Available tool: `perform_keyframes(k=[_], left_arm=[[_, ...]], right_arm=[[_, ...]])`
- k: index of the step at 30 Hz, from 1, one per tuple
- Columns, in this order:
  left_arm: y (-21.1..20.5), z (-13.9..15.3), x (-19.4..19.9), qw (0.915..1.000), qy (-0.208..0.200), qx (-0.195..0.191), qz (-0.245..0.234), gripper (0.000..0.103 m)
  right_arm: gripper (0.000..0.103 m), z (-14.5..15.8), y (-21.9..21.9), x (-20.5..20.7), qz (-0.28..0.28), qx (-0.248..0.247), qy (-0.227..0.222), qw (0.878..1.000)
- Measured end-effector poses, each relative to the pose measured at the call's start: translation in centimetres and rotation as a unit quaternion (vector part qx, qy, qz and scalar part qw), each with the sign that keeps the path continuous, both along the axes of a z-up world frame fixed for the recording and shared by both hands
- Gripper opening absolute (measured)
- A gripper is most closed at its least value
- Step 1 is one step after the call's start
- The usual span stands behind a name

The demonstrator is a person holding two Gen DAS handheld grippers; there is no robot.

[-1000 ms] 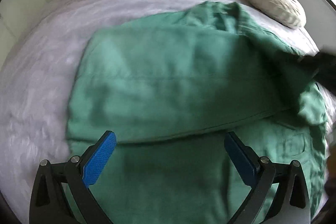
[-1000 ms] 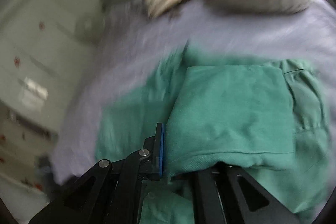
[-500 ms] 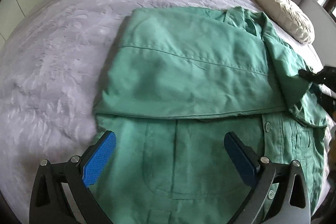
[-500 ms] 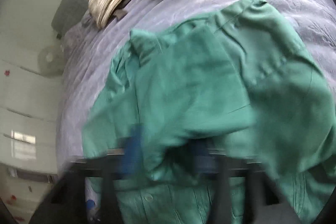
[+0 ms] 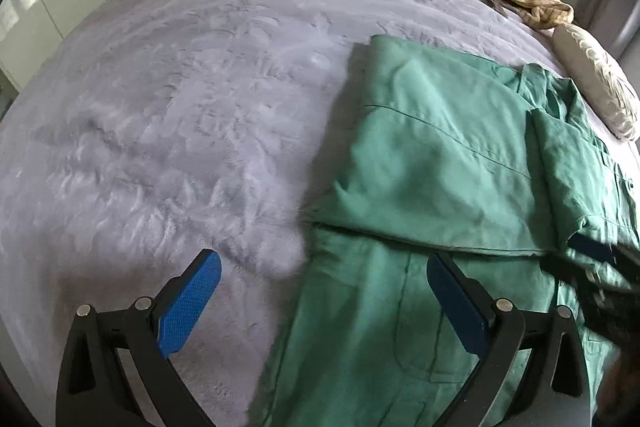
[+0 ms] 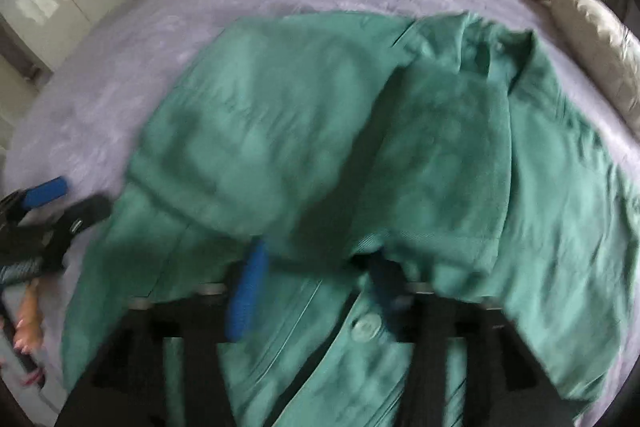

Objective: Fold large clothes

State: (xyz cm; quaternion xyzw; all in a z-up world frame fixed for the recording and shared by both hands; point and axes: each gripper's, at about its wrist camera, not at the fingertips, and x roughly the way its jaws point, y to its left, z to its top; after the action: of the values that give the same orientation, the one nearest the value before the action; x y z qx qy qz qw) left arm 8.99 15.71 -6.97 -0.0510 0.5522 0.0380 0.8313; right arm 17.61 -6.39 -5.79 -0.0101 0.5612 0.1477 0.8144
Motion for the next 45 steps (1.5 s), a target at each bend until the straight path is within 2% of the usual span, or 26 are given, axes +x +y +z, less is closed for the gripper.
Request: perform_keyframes(k=[2, 4, 6, 7, 9, 10, 12, 14, 15, 18, 19, 21, 23, 25, 27, 29, 31, 32, 33, 35, 37, 39, 41, 43, 44, 45], left_arm=[[-1.2, 0.1, 0.4, 0.9998, -0.003, -0.009, -0.017, 0.103], [-3.3, 0.3, 0.9, 0.9985, -0.011, -0.026, -0.046, 0.103], [-6.0, 0.5, 1.1, 0.9954, -0.018, -0.032, -0.088, 0.103], [-8.0, 0.5, 1.1, 0.992, -0.022, -0.03, -0.12, 0.103], [-11.3, 0.2, 1.0, 0.9839, -0.029, -0.028, -0.174, 0.103], [-13.8, -0.1, 0.9, 0.9768, -0.029, -0.027, -0.21, 0.103], [-17.1, -0.7, 1.1, 0.9674, -0.029, -0.027, -0.25, 0.103], [-19.5, -0.8, 1.8, 0.9637, -0.037, -0.021, -0.264, 0.103], [-20.6, -1.0, 2.3, 0.9642, -0.044, -0.013, -0.261, 0.103], [-21.4, -1.4, 4.3, 0.9728, -0.064, 0.027, -0.221, 0.103], [-20.4, -1.4, 5.4, 0.9785, -0.069, 0.048, -0.188, 0.103], [-17.8, -1.6, 6.4, 0.9858, -0.067, 0.064, -0.139, 0.103], [-13.3, -1.9, 7.4, 0.9948, -0.045, 0.052, -0.075, 0.103], [-10.3, -2.3, 8.0, 0.9977, -0.025, 0.058, -0.025, 0.103], [-7.6, -2.2, 8.2, 0.9987, -0.012, 0.049, 0.004, 0.103], [-6.5, -1.8, 8.2, 0.9993, -0.013, 0.035, 0.009, 0.103], [-6.3, -1.2, 8.1, 0.9995, -0.021, 0.024, -0.008, 0.103], [-6.8, -1.0, 8.2, 0.9992, -0.025, 0.022, -0.023, 0.103], [-7.1, -1.0, 8.2, 0.9989, -0.026, 0.023, -0.033, 0.103], [-8.5, -1.2, 8.4, 0.9979, -0.026, 0.026, -0.053, 0.103], [-9.8, -1.5, 8.6, 0.9975, -0.023, 0.025, -0.061, 0.103], [-10.7, -1.5, 8.5, 0.9976, -0.023, 0.024, -0.061, 0.103], [-11.4, -1.3, 8.5, 0.9974, -0.024, 0.026, -0.063, 0.103], [-11.6, -1.1, 8.5, 0.9967, -0.028, 0.033, -0.068, 0.103], [-11.6, -1.2, 8.6, 0.9963, -0.029, 0.038, -0.072, 0.103], [-11.5, -1.4, 8.9, 0.9962, -0.026, 0.039, -0.074, 0.103]], right_arm=[[0.064, 0.3, -1.6, -1.3, -0.015, 0.027, 0.007, 1.0], [0.064, 0.2, -4.6, -2.5, -0.058, 0.058, 0.027, 0.996], [0.064, -0.3, -9.2, -4.1, -0.124, 0.095, 0.051, 0.986], [0.064, -0.6, -11.2, -4.8, -0.156, 0.113, 0.061, 0.979], [0.064, -1.2, -16.0, -6.7, -0.232, 0.159, 0.075, 0.957], [0.064, -1.4, -17.6, -7.5, -0.26, 0.175, 0.075, 0.947], [0.064, -1.9, -21.3, -9.0, -0.32, 0.2, 0.069, 0.924], [0.064, -2.3, -23.8, -9.7, -0.358, 0.222, 0.06, 0.905], [0.064, -2.7, -25.1, -10.0, -0.381, 0.239, 0.053, 0.892], [0.064, -3.2, -27.4, -10.5, -0.418, 0.262, 0.039, 0.869], [0.064, -3.4, -28.1, -10.6, -0.429, 0.265, 0.035, 0.863], [0.064, -3.8, -29.6, -11.2, -0.453, 0.278, 0.025, 0.847], [0.064, -4.5, -30.7, -11.9, -0.466, 0.303, 0.018, 0.831], [0.064, -5.1, -31.8, -12.6, -0.469, 0.34, 0.018, 0.815], [0.064, -5.4, -32.3, -13.1, -0.47, 0.354, 0.023, 0.808], [0.064, -4.9, -32.4, -13.2, -0.453, 0.35, 0.041, 0.819], [0.065, -3.3, -30.7, -12.4, -0.387, 0.362, 0.052, 0.847], [0.065, -2.0, -29.8, -12.1, -0.352, 0.354, 0.047, 0.865], [0.065, -0.4, -29.0, -11.6, -0.32, 0.333, 0.036, 0.886], [0.065, 1.9, -28.8, -10.4, -0.301, 0.283, 0.007, 0.911], [0.065, 2.3, -29.6, -9.1, -0.319, 0.248, -0.006, 0.915], [0.065, 0.8, -30.9, -6.6, -0.353, 0.214, 0.005, 0.911], [0.065, -0.7, -31.2, -4.7, -0.368, 0.211, 0.027, 0.905], [0.065, -0.8, -30.3, -3.8, -0.315, 0.272, 0.045, 0.908], [0.065, -0.9, -29.9, -3.9, -0.288, 0.287, 0.058, 0.912], [0.065, -0.7, -29.2, -4.2, -0.266, 0.279, 0.072, 0.92]])
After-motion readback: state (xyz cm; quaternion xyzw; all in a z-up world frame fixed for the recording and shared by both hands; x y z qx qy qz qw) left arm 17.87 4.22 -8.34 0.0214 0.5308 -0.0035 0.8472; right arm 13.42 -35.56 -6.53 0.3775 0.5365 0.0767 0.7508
